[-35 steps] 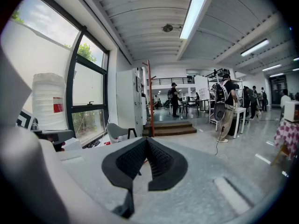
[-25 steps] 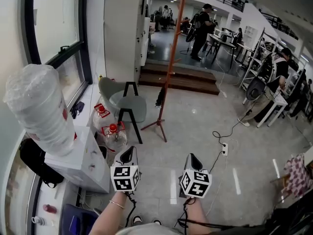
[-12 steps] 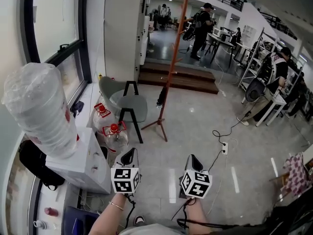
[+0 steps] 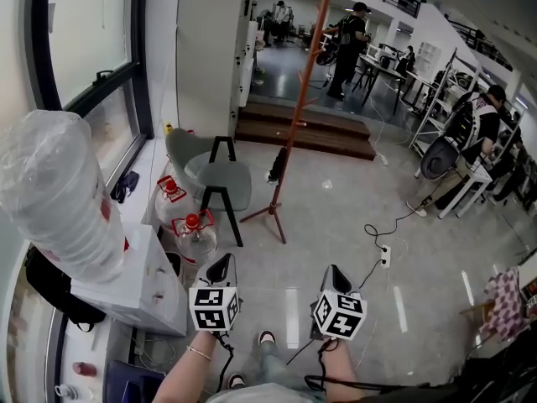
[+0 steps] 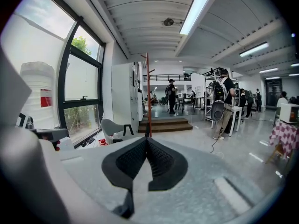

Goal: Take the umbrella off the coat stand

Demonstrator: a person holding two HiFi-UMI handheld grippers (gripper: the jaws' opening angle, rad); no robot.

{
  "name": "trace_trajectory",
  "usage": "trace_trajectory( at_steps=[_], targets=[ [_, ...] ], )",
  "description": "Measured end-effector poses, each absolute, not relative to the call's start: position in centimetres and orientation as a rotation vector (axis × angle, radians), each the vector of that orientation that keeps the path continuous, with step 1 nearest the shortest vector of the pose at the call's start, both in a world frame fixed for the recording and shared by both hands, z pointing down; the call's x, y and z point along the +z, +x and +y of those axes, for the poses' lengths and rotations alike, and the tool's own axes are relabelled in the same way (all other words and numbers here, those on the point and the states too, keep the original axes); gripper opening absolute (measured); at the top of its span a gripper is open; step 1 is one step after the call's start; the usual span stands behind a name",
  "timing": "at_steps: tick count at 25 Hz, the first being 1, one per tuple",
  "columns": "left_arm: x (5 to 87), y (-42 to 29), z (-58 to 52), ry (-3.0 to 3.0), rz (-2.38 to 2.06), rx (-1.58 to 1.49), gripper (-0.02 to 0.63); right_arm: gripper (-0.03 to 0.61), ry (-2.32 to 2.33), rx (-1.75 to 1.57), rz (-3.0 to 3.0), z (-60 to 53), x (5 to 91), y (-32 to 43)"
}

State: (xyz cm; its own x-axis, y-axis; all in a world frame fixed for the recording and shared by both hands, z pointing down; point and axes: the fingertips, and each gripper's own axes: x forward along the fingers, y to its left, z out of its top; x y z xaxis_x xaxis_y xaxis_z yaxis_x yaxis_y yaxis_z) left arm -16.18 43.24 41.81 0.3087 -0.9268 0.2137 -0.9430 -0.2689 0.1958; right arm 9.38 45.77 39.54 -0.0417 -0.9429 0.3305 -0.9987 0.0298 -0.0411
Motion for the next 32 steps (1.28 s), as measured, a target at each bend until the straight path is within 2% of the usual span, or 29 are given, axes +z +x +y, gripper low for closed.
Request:
trace_trajectory(
  at_steps=[21, 32],
  targets=[
    [39.5, -10.2, 21.3, 2.275, -1.789, 0.102, 0.005, 0.005, 1.982, 0.426, -2.157, 22.7, 38.7, 16.3],
    [39.5, -6.9, 13.3, 2.256, -1.839, 0.115, 0.005, 0.005, 1.933, 0.449, -2.196, 14.0, 39.3, 19.5]
  ],
)
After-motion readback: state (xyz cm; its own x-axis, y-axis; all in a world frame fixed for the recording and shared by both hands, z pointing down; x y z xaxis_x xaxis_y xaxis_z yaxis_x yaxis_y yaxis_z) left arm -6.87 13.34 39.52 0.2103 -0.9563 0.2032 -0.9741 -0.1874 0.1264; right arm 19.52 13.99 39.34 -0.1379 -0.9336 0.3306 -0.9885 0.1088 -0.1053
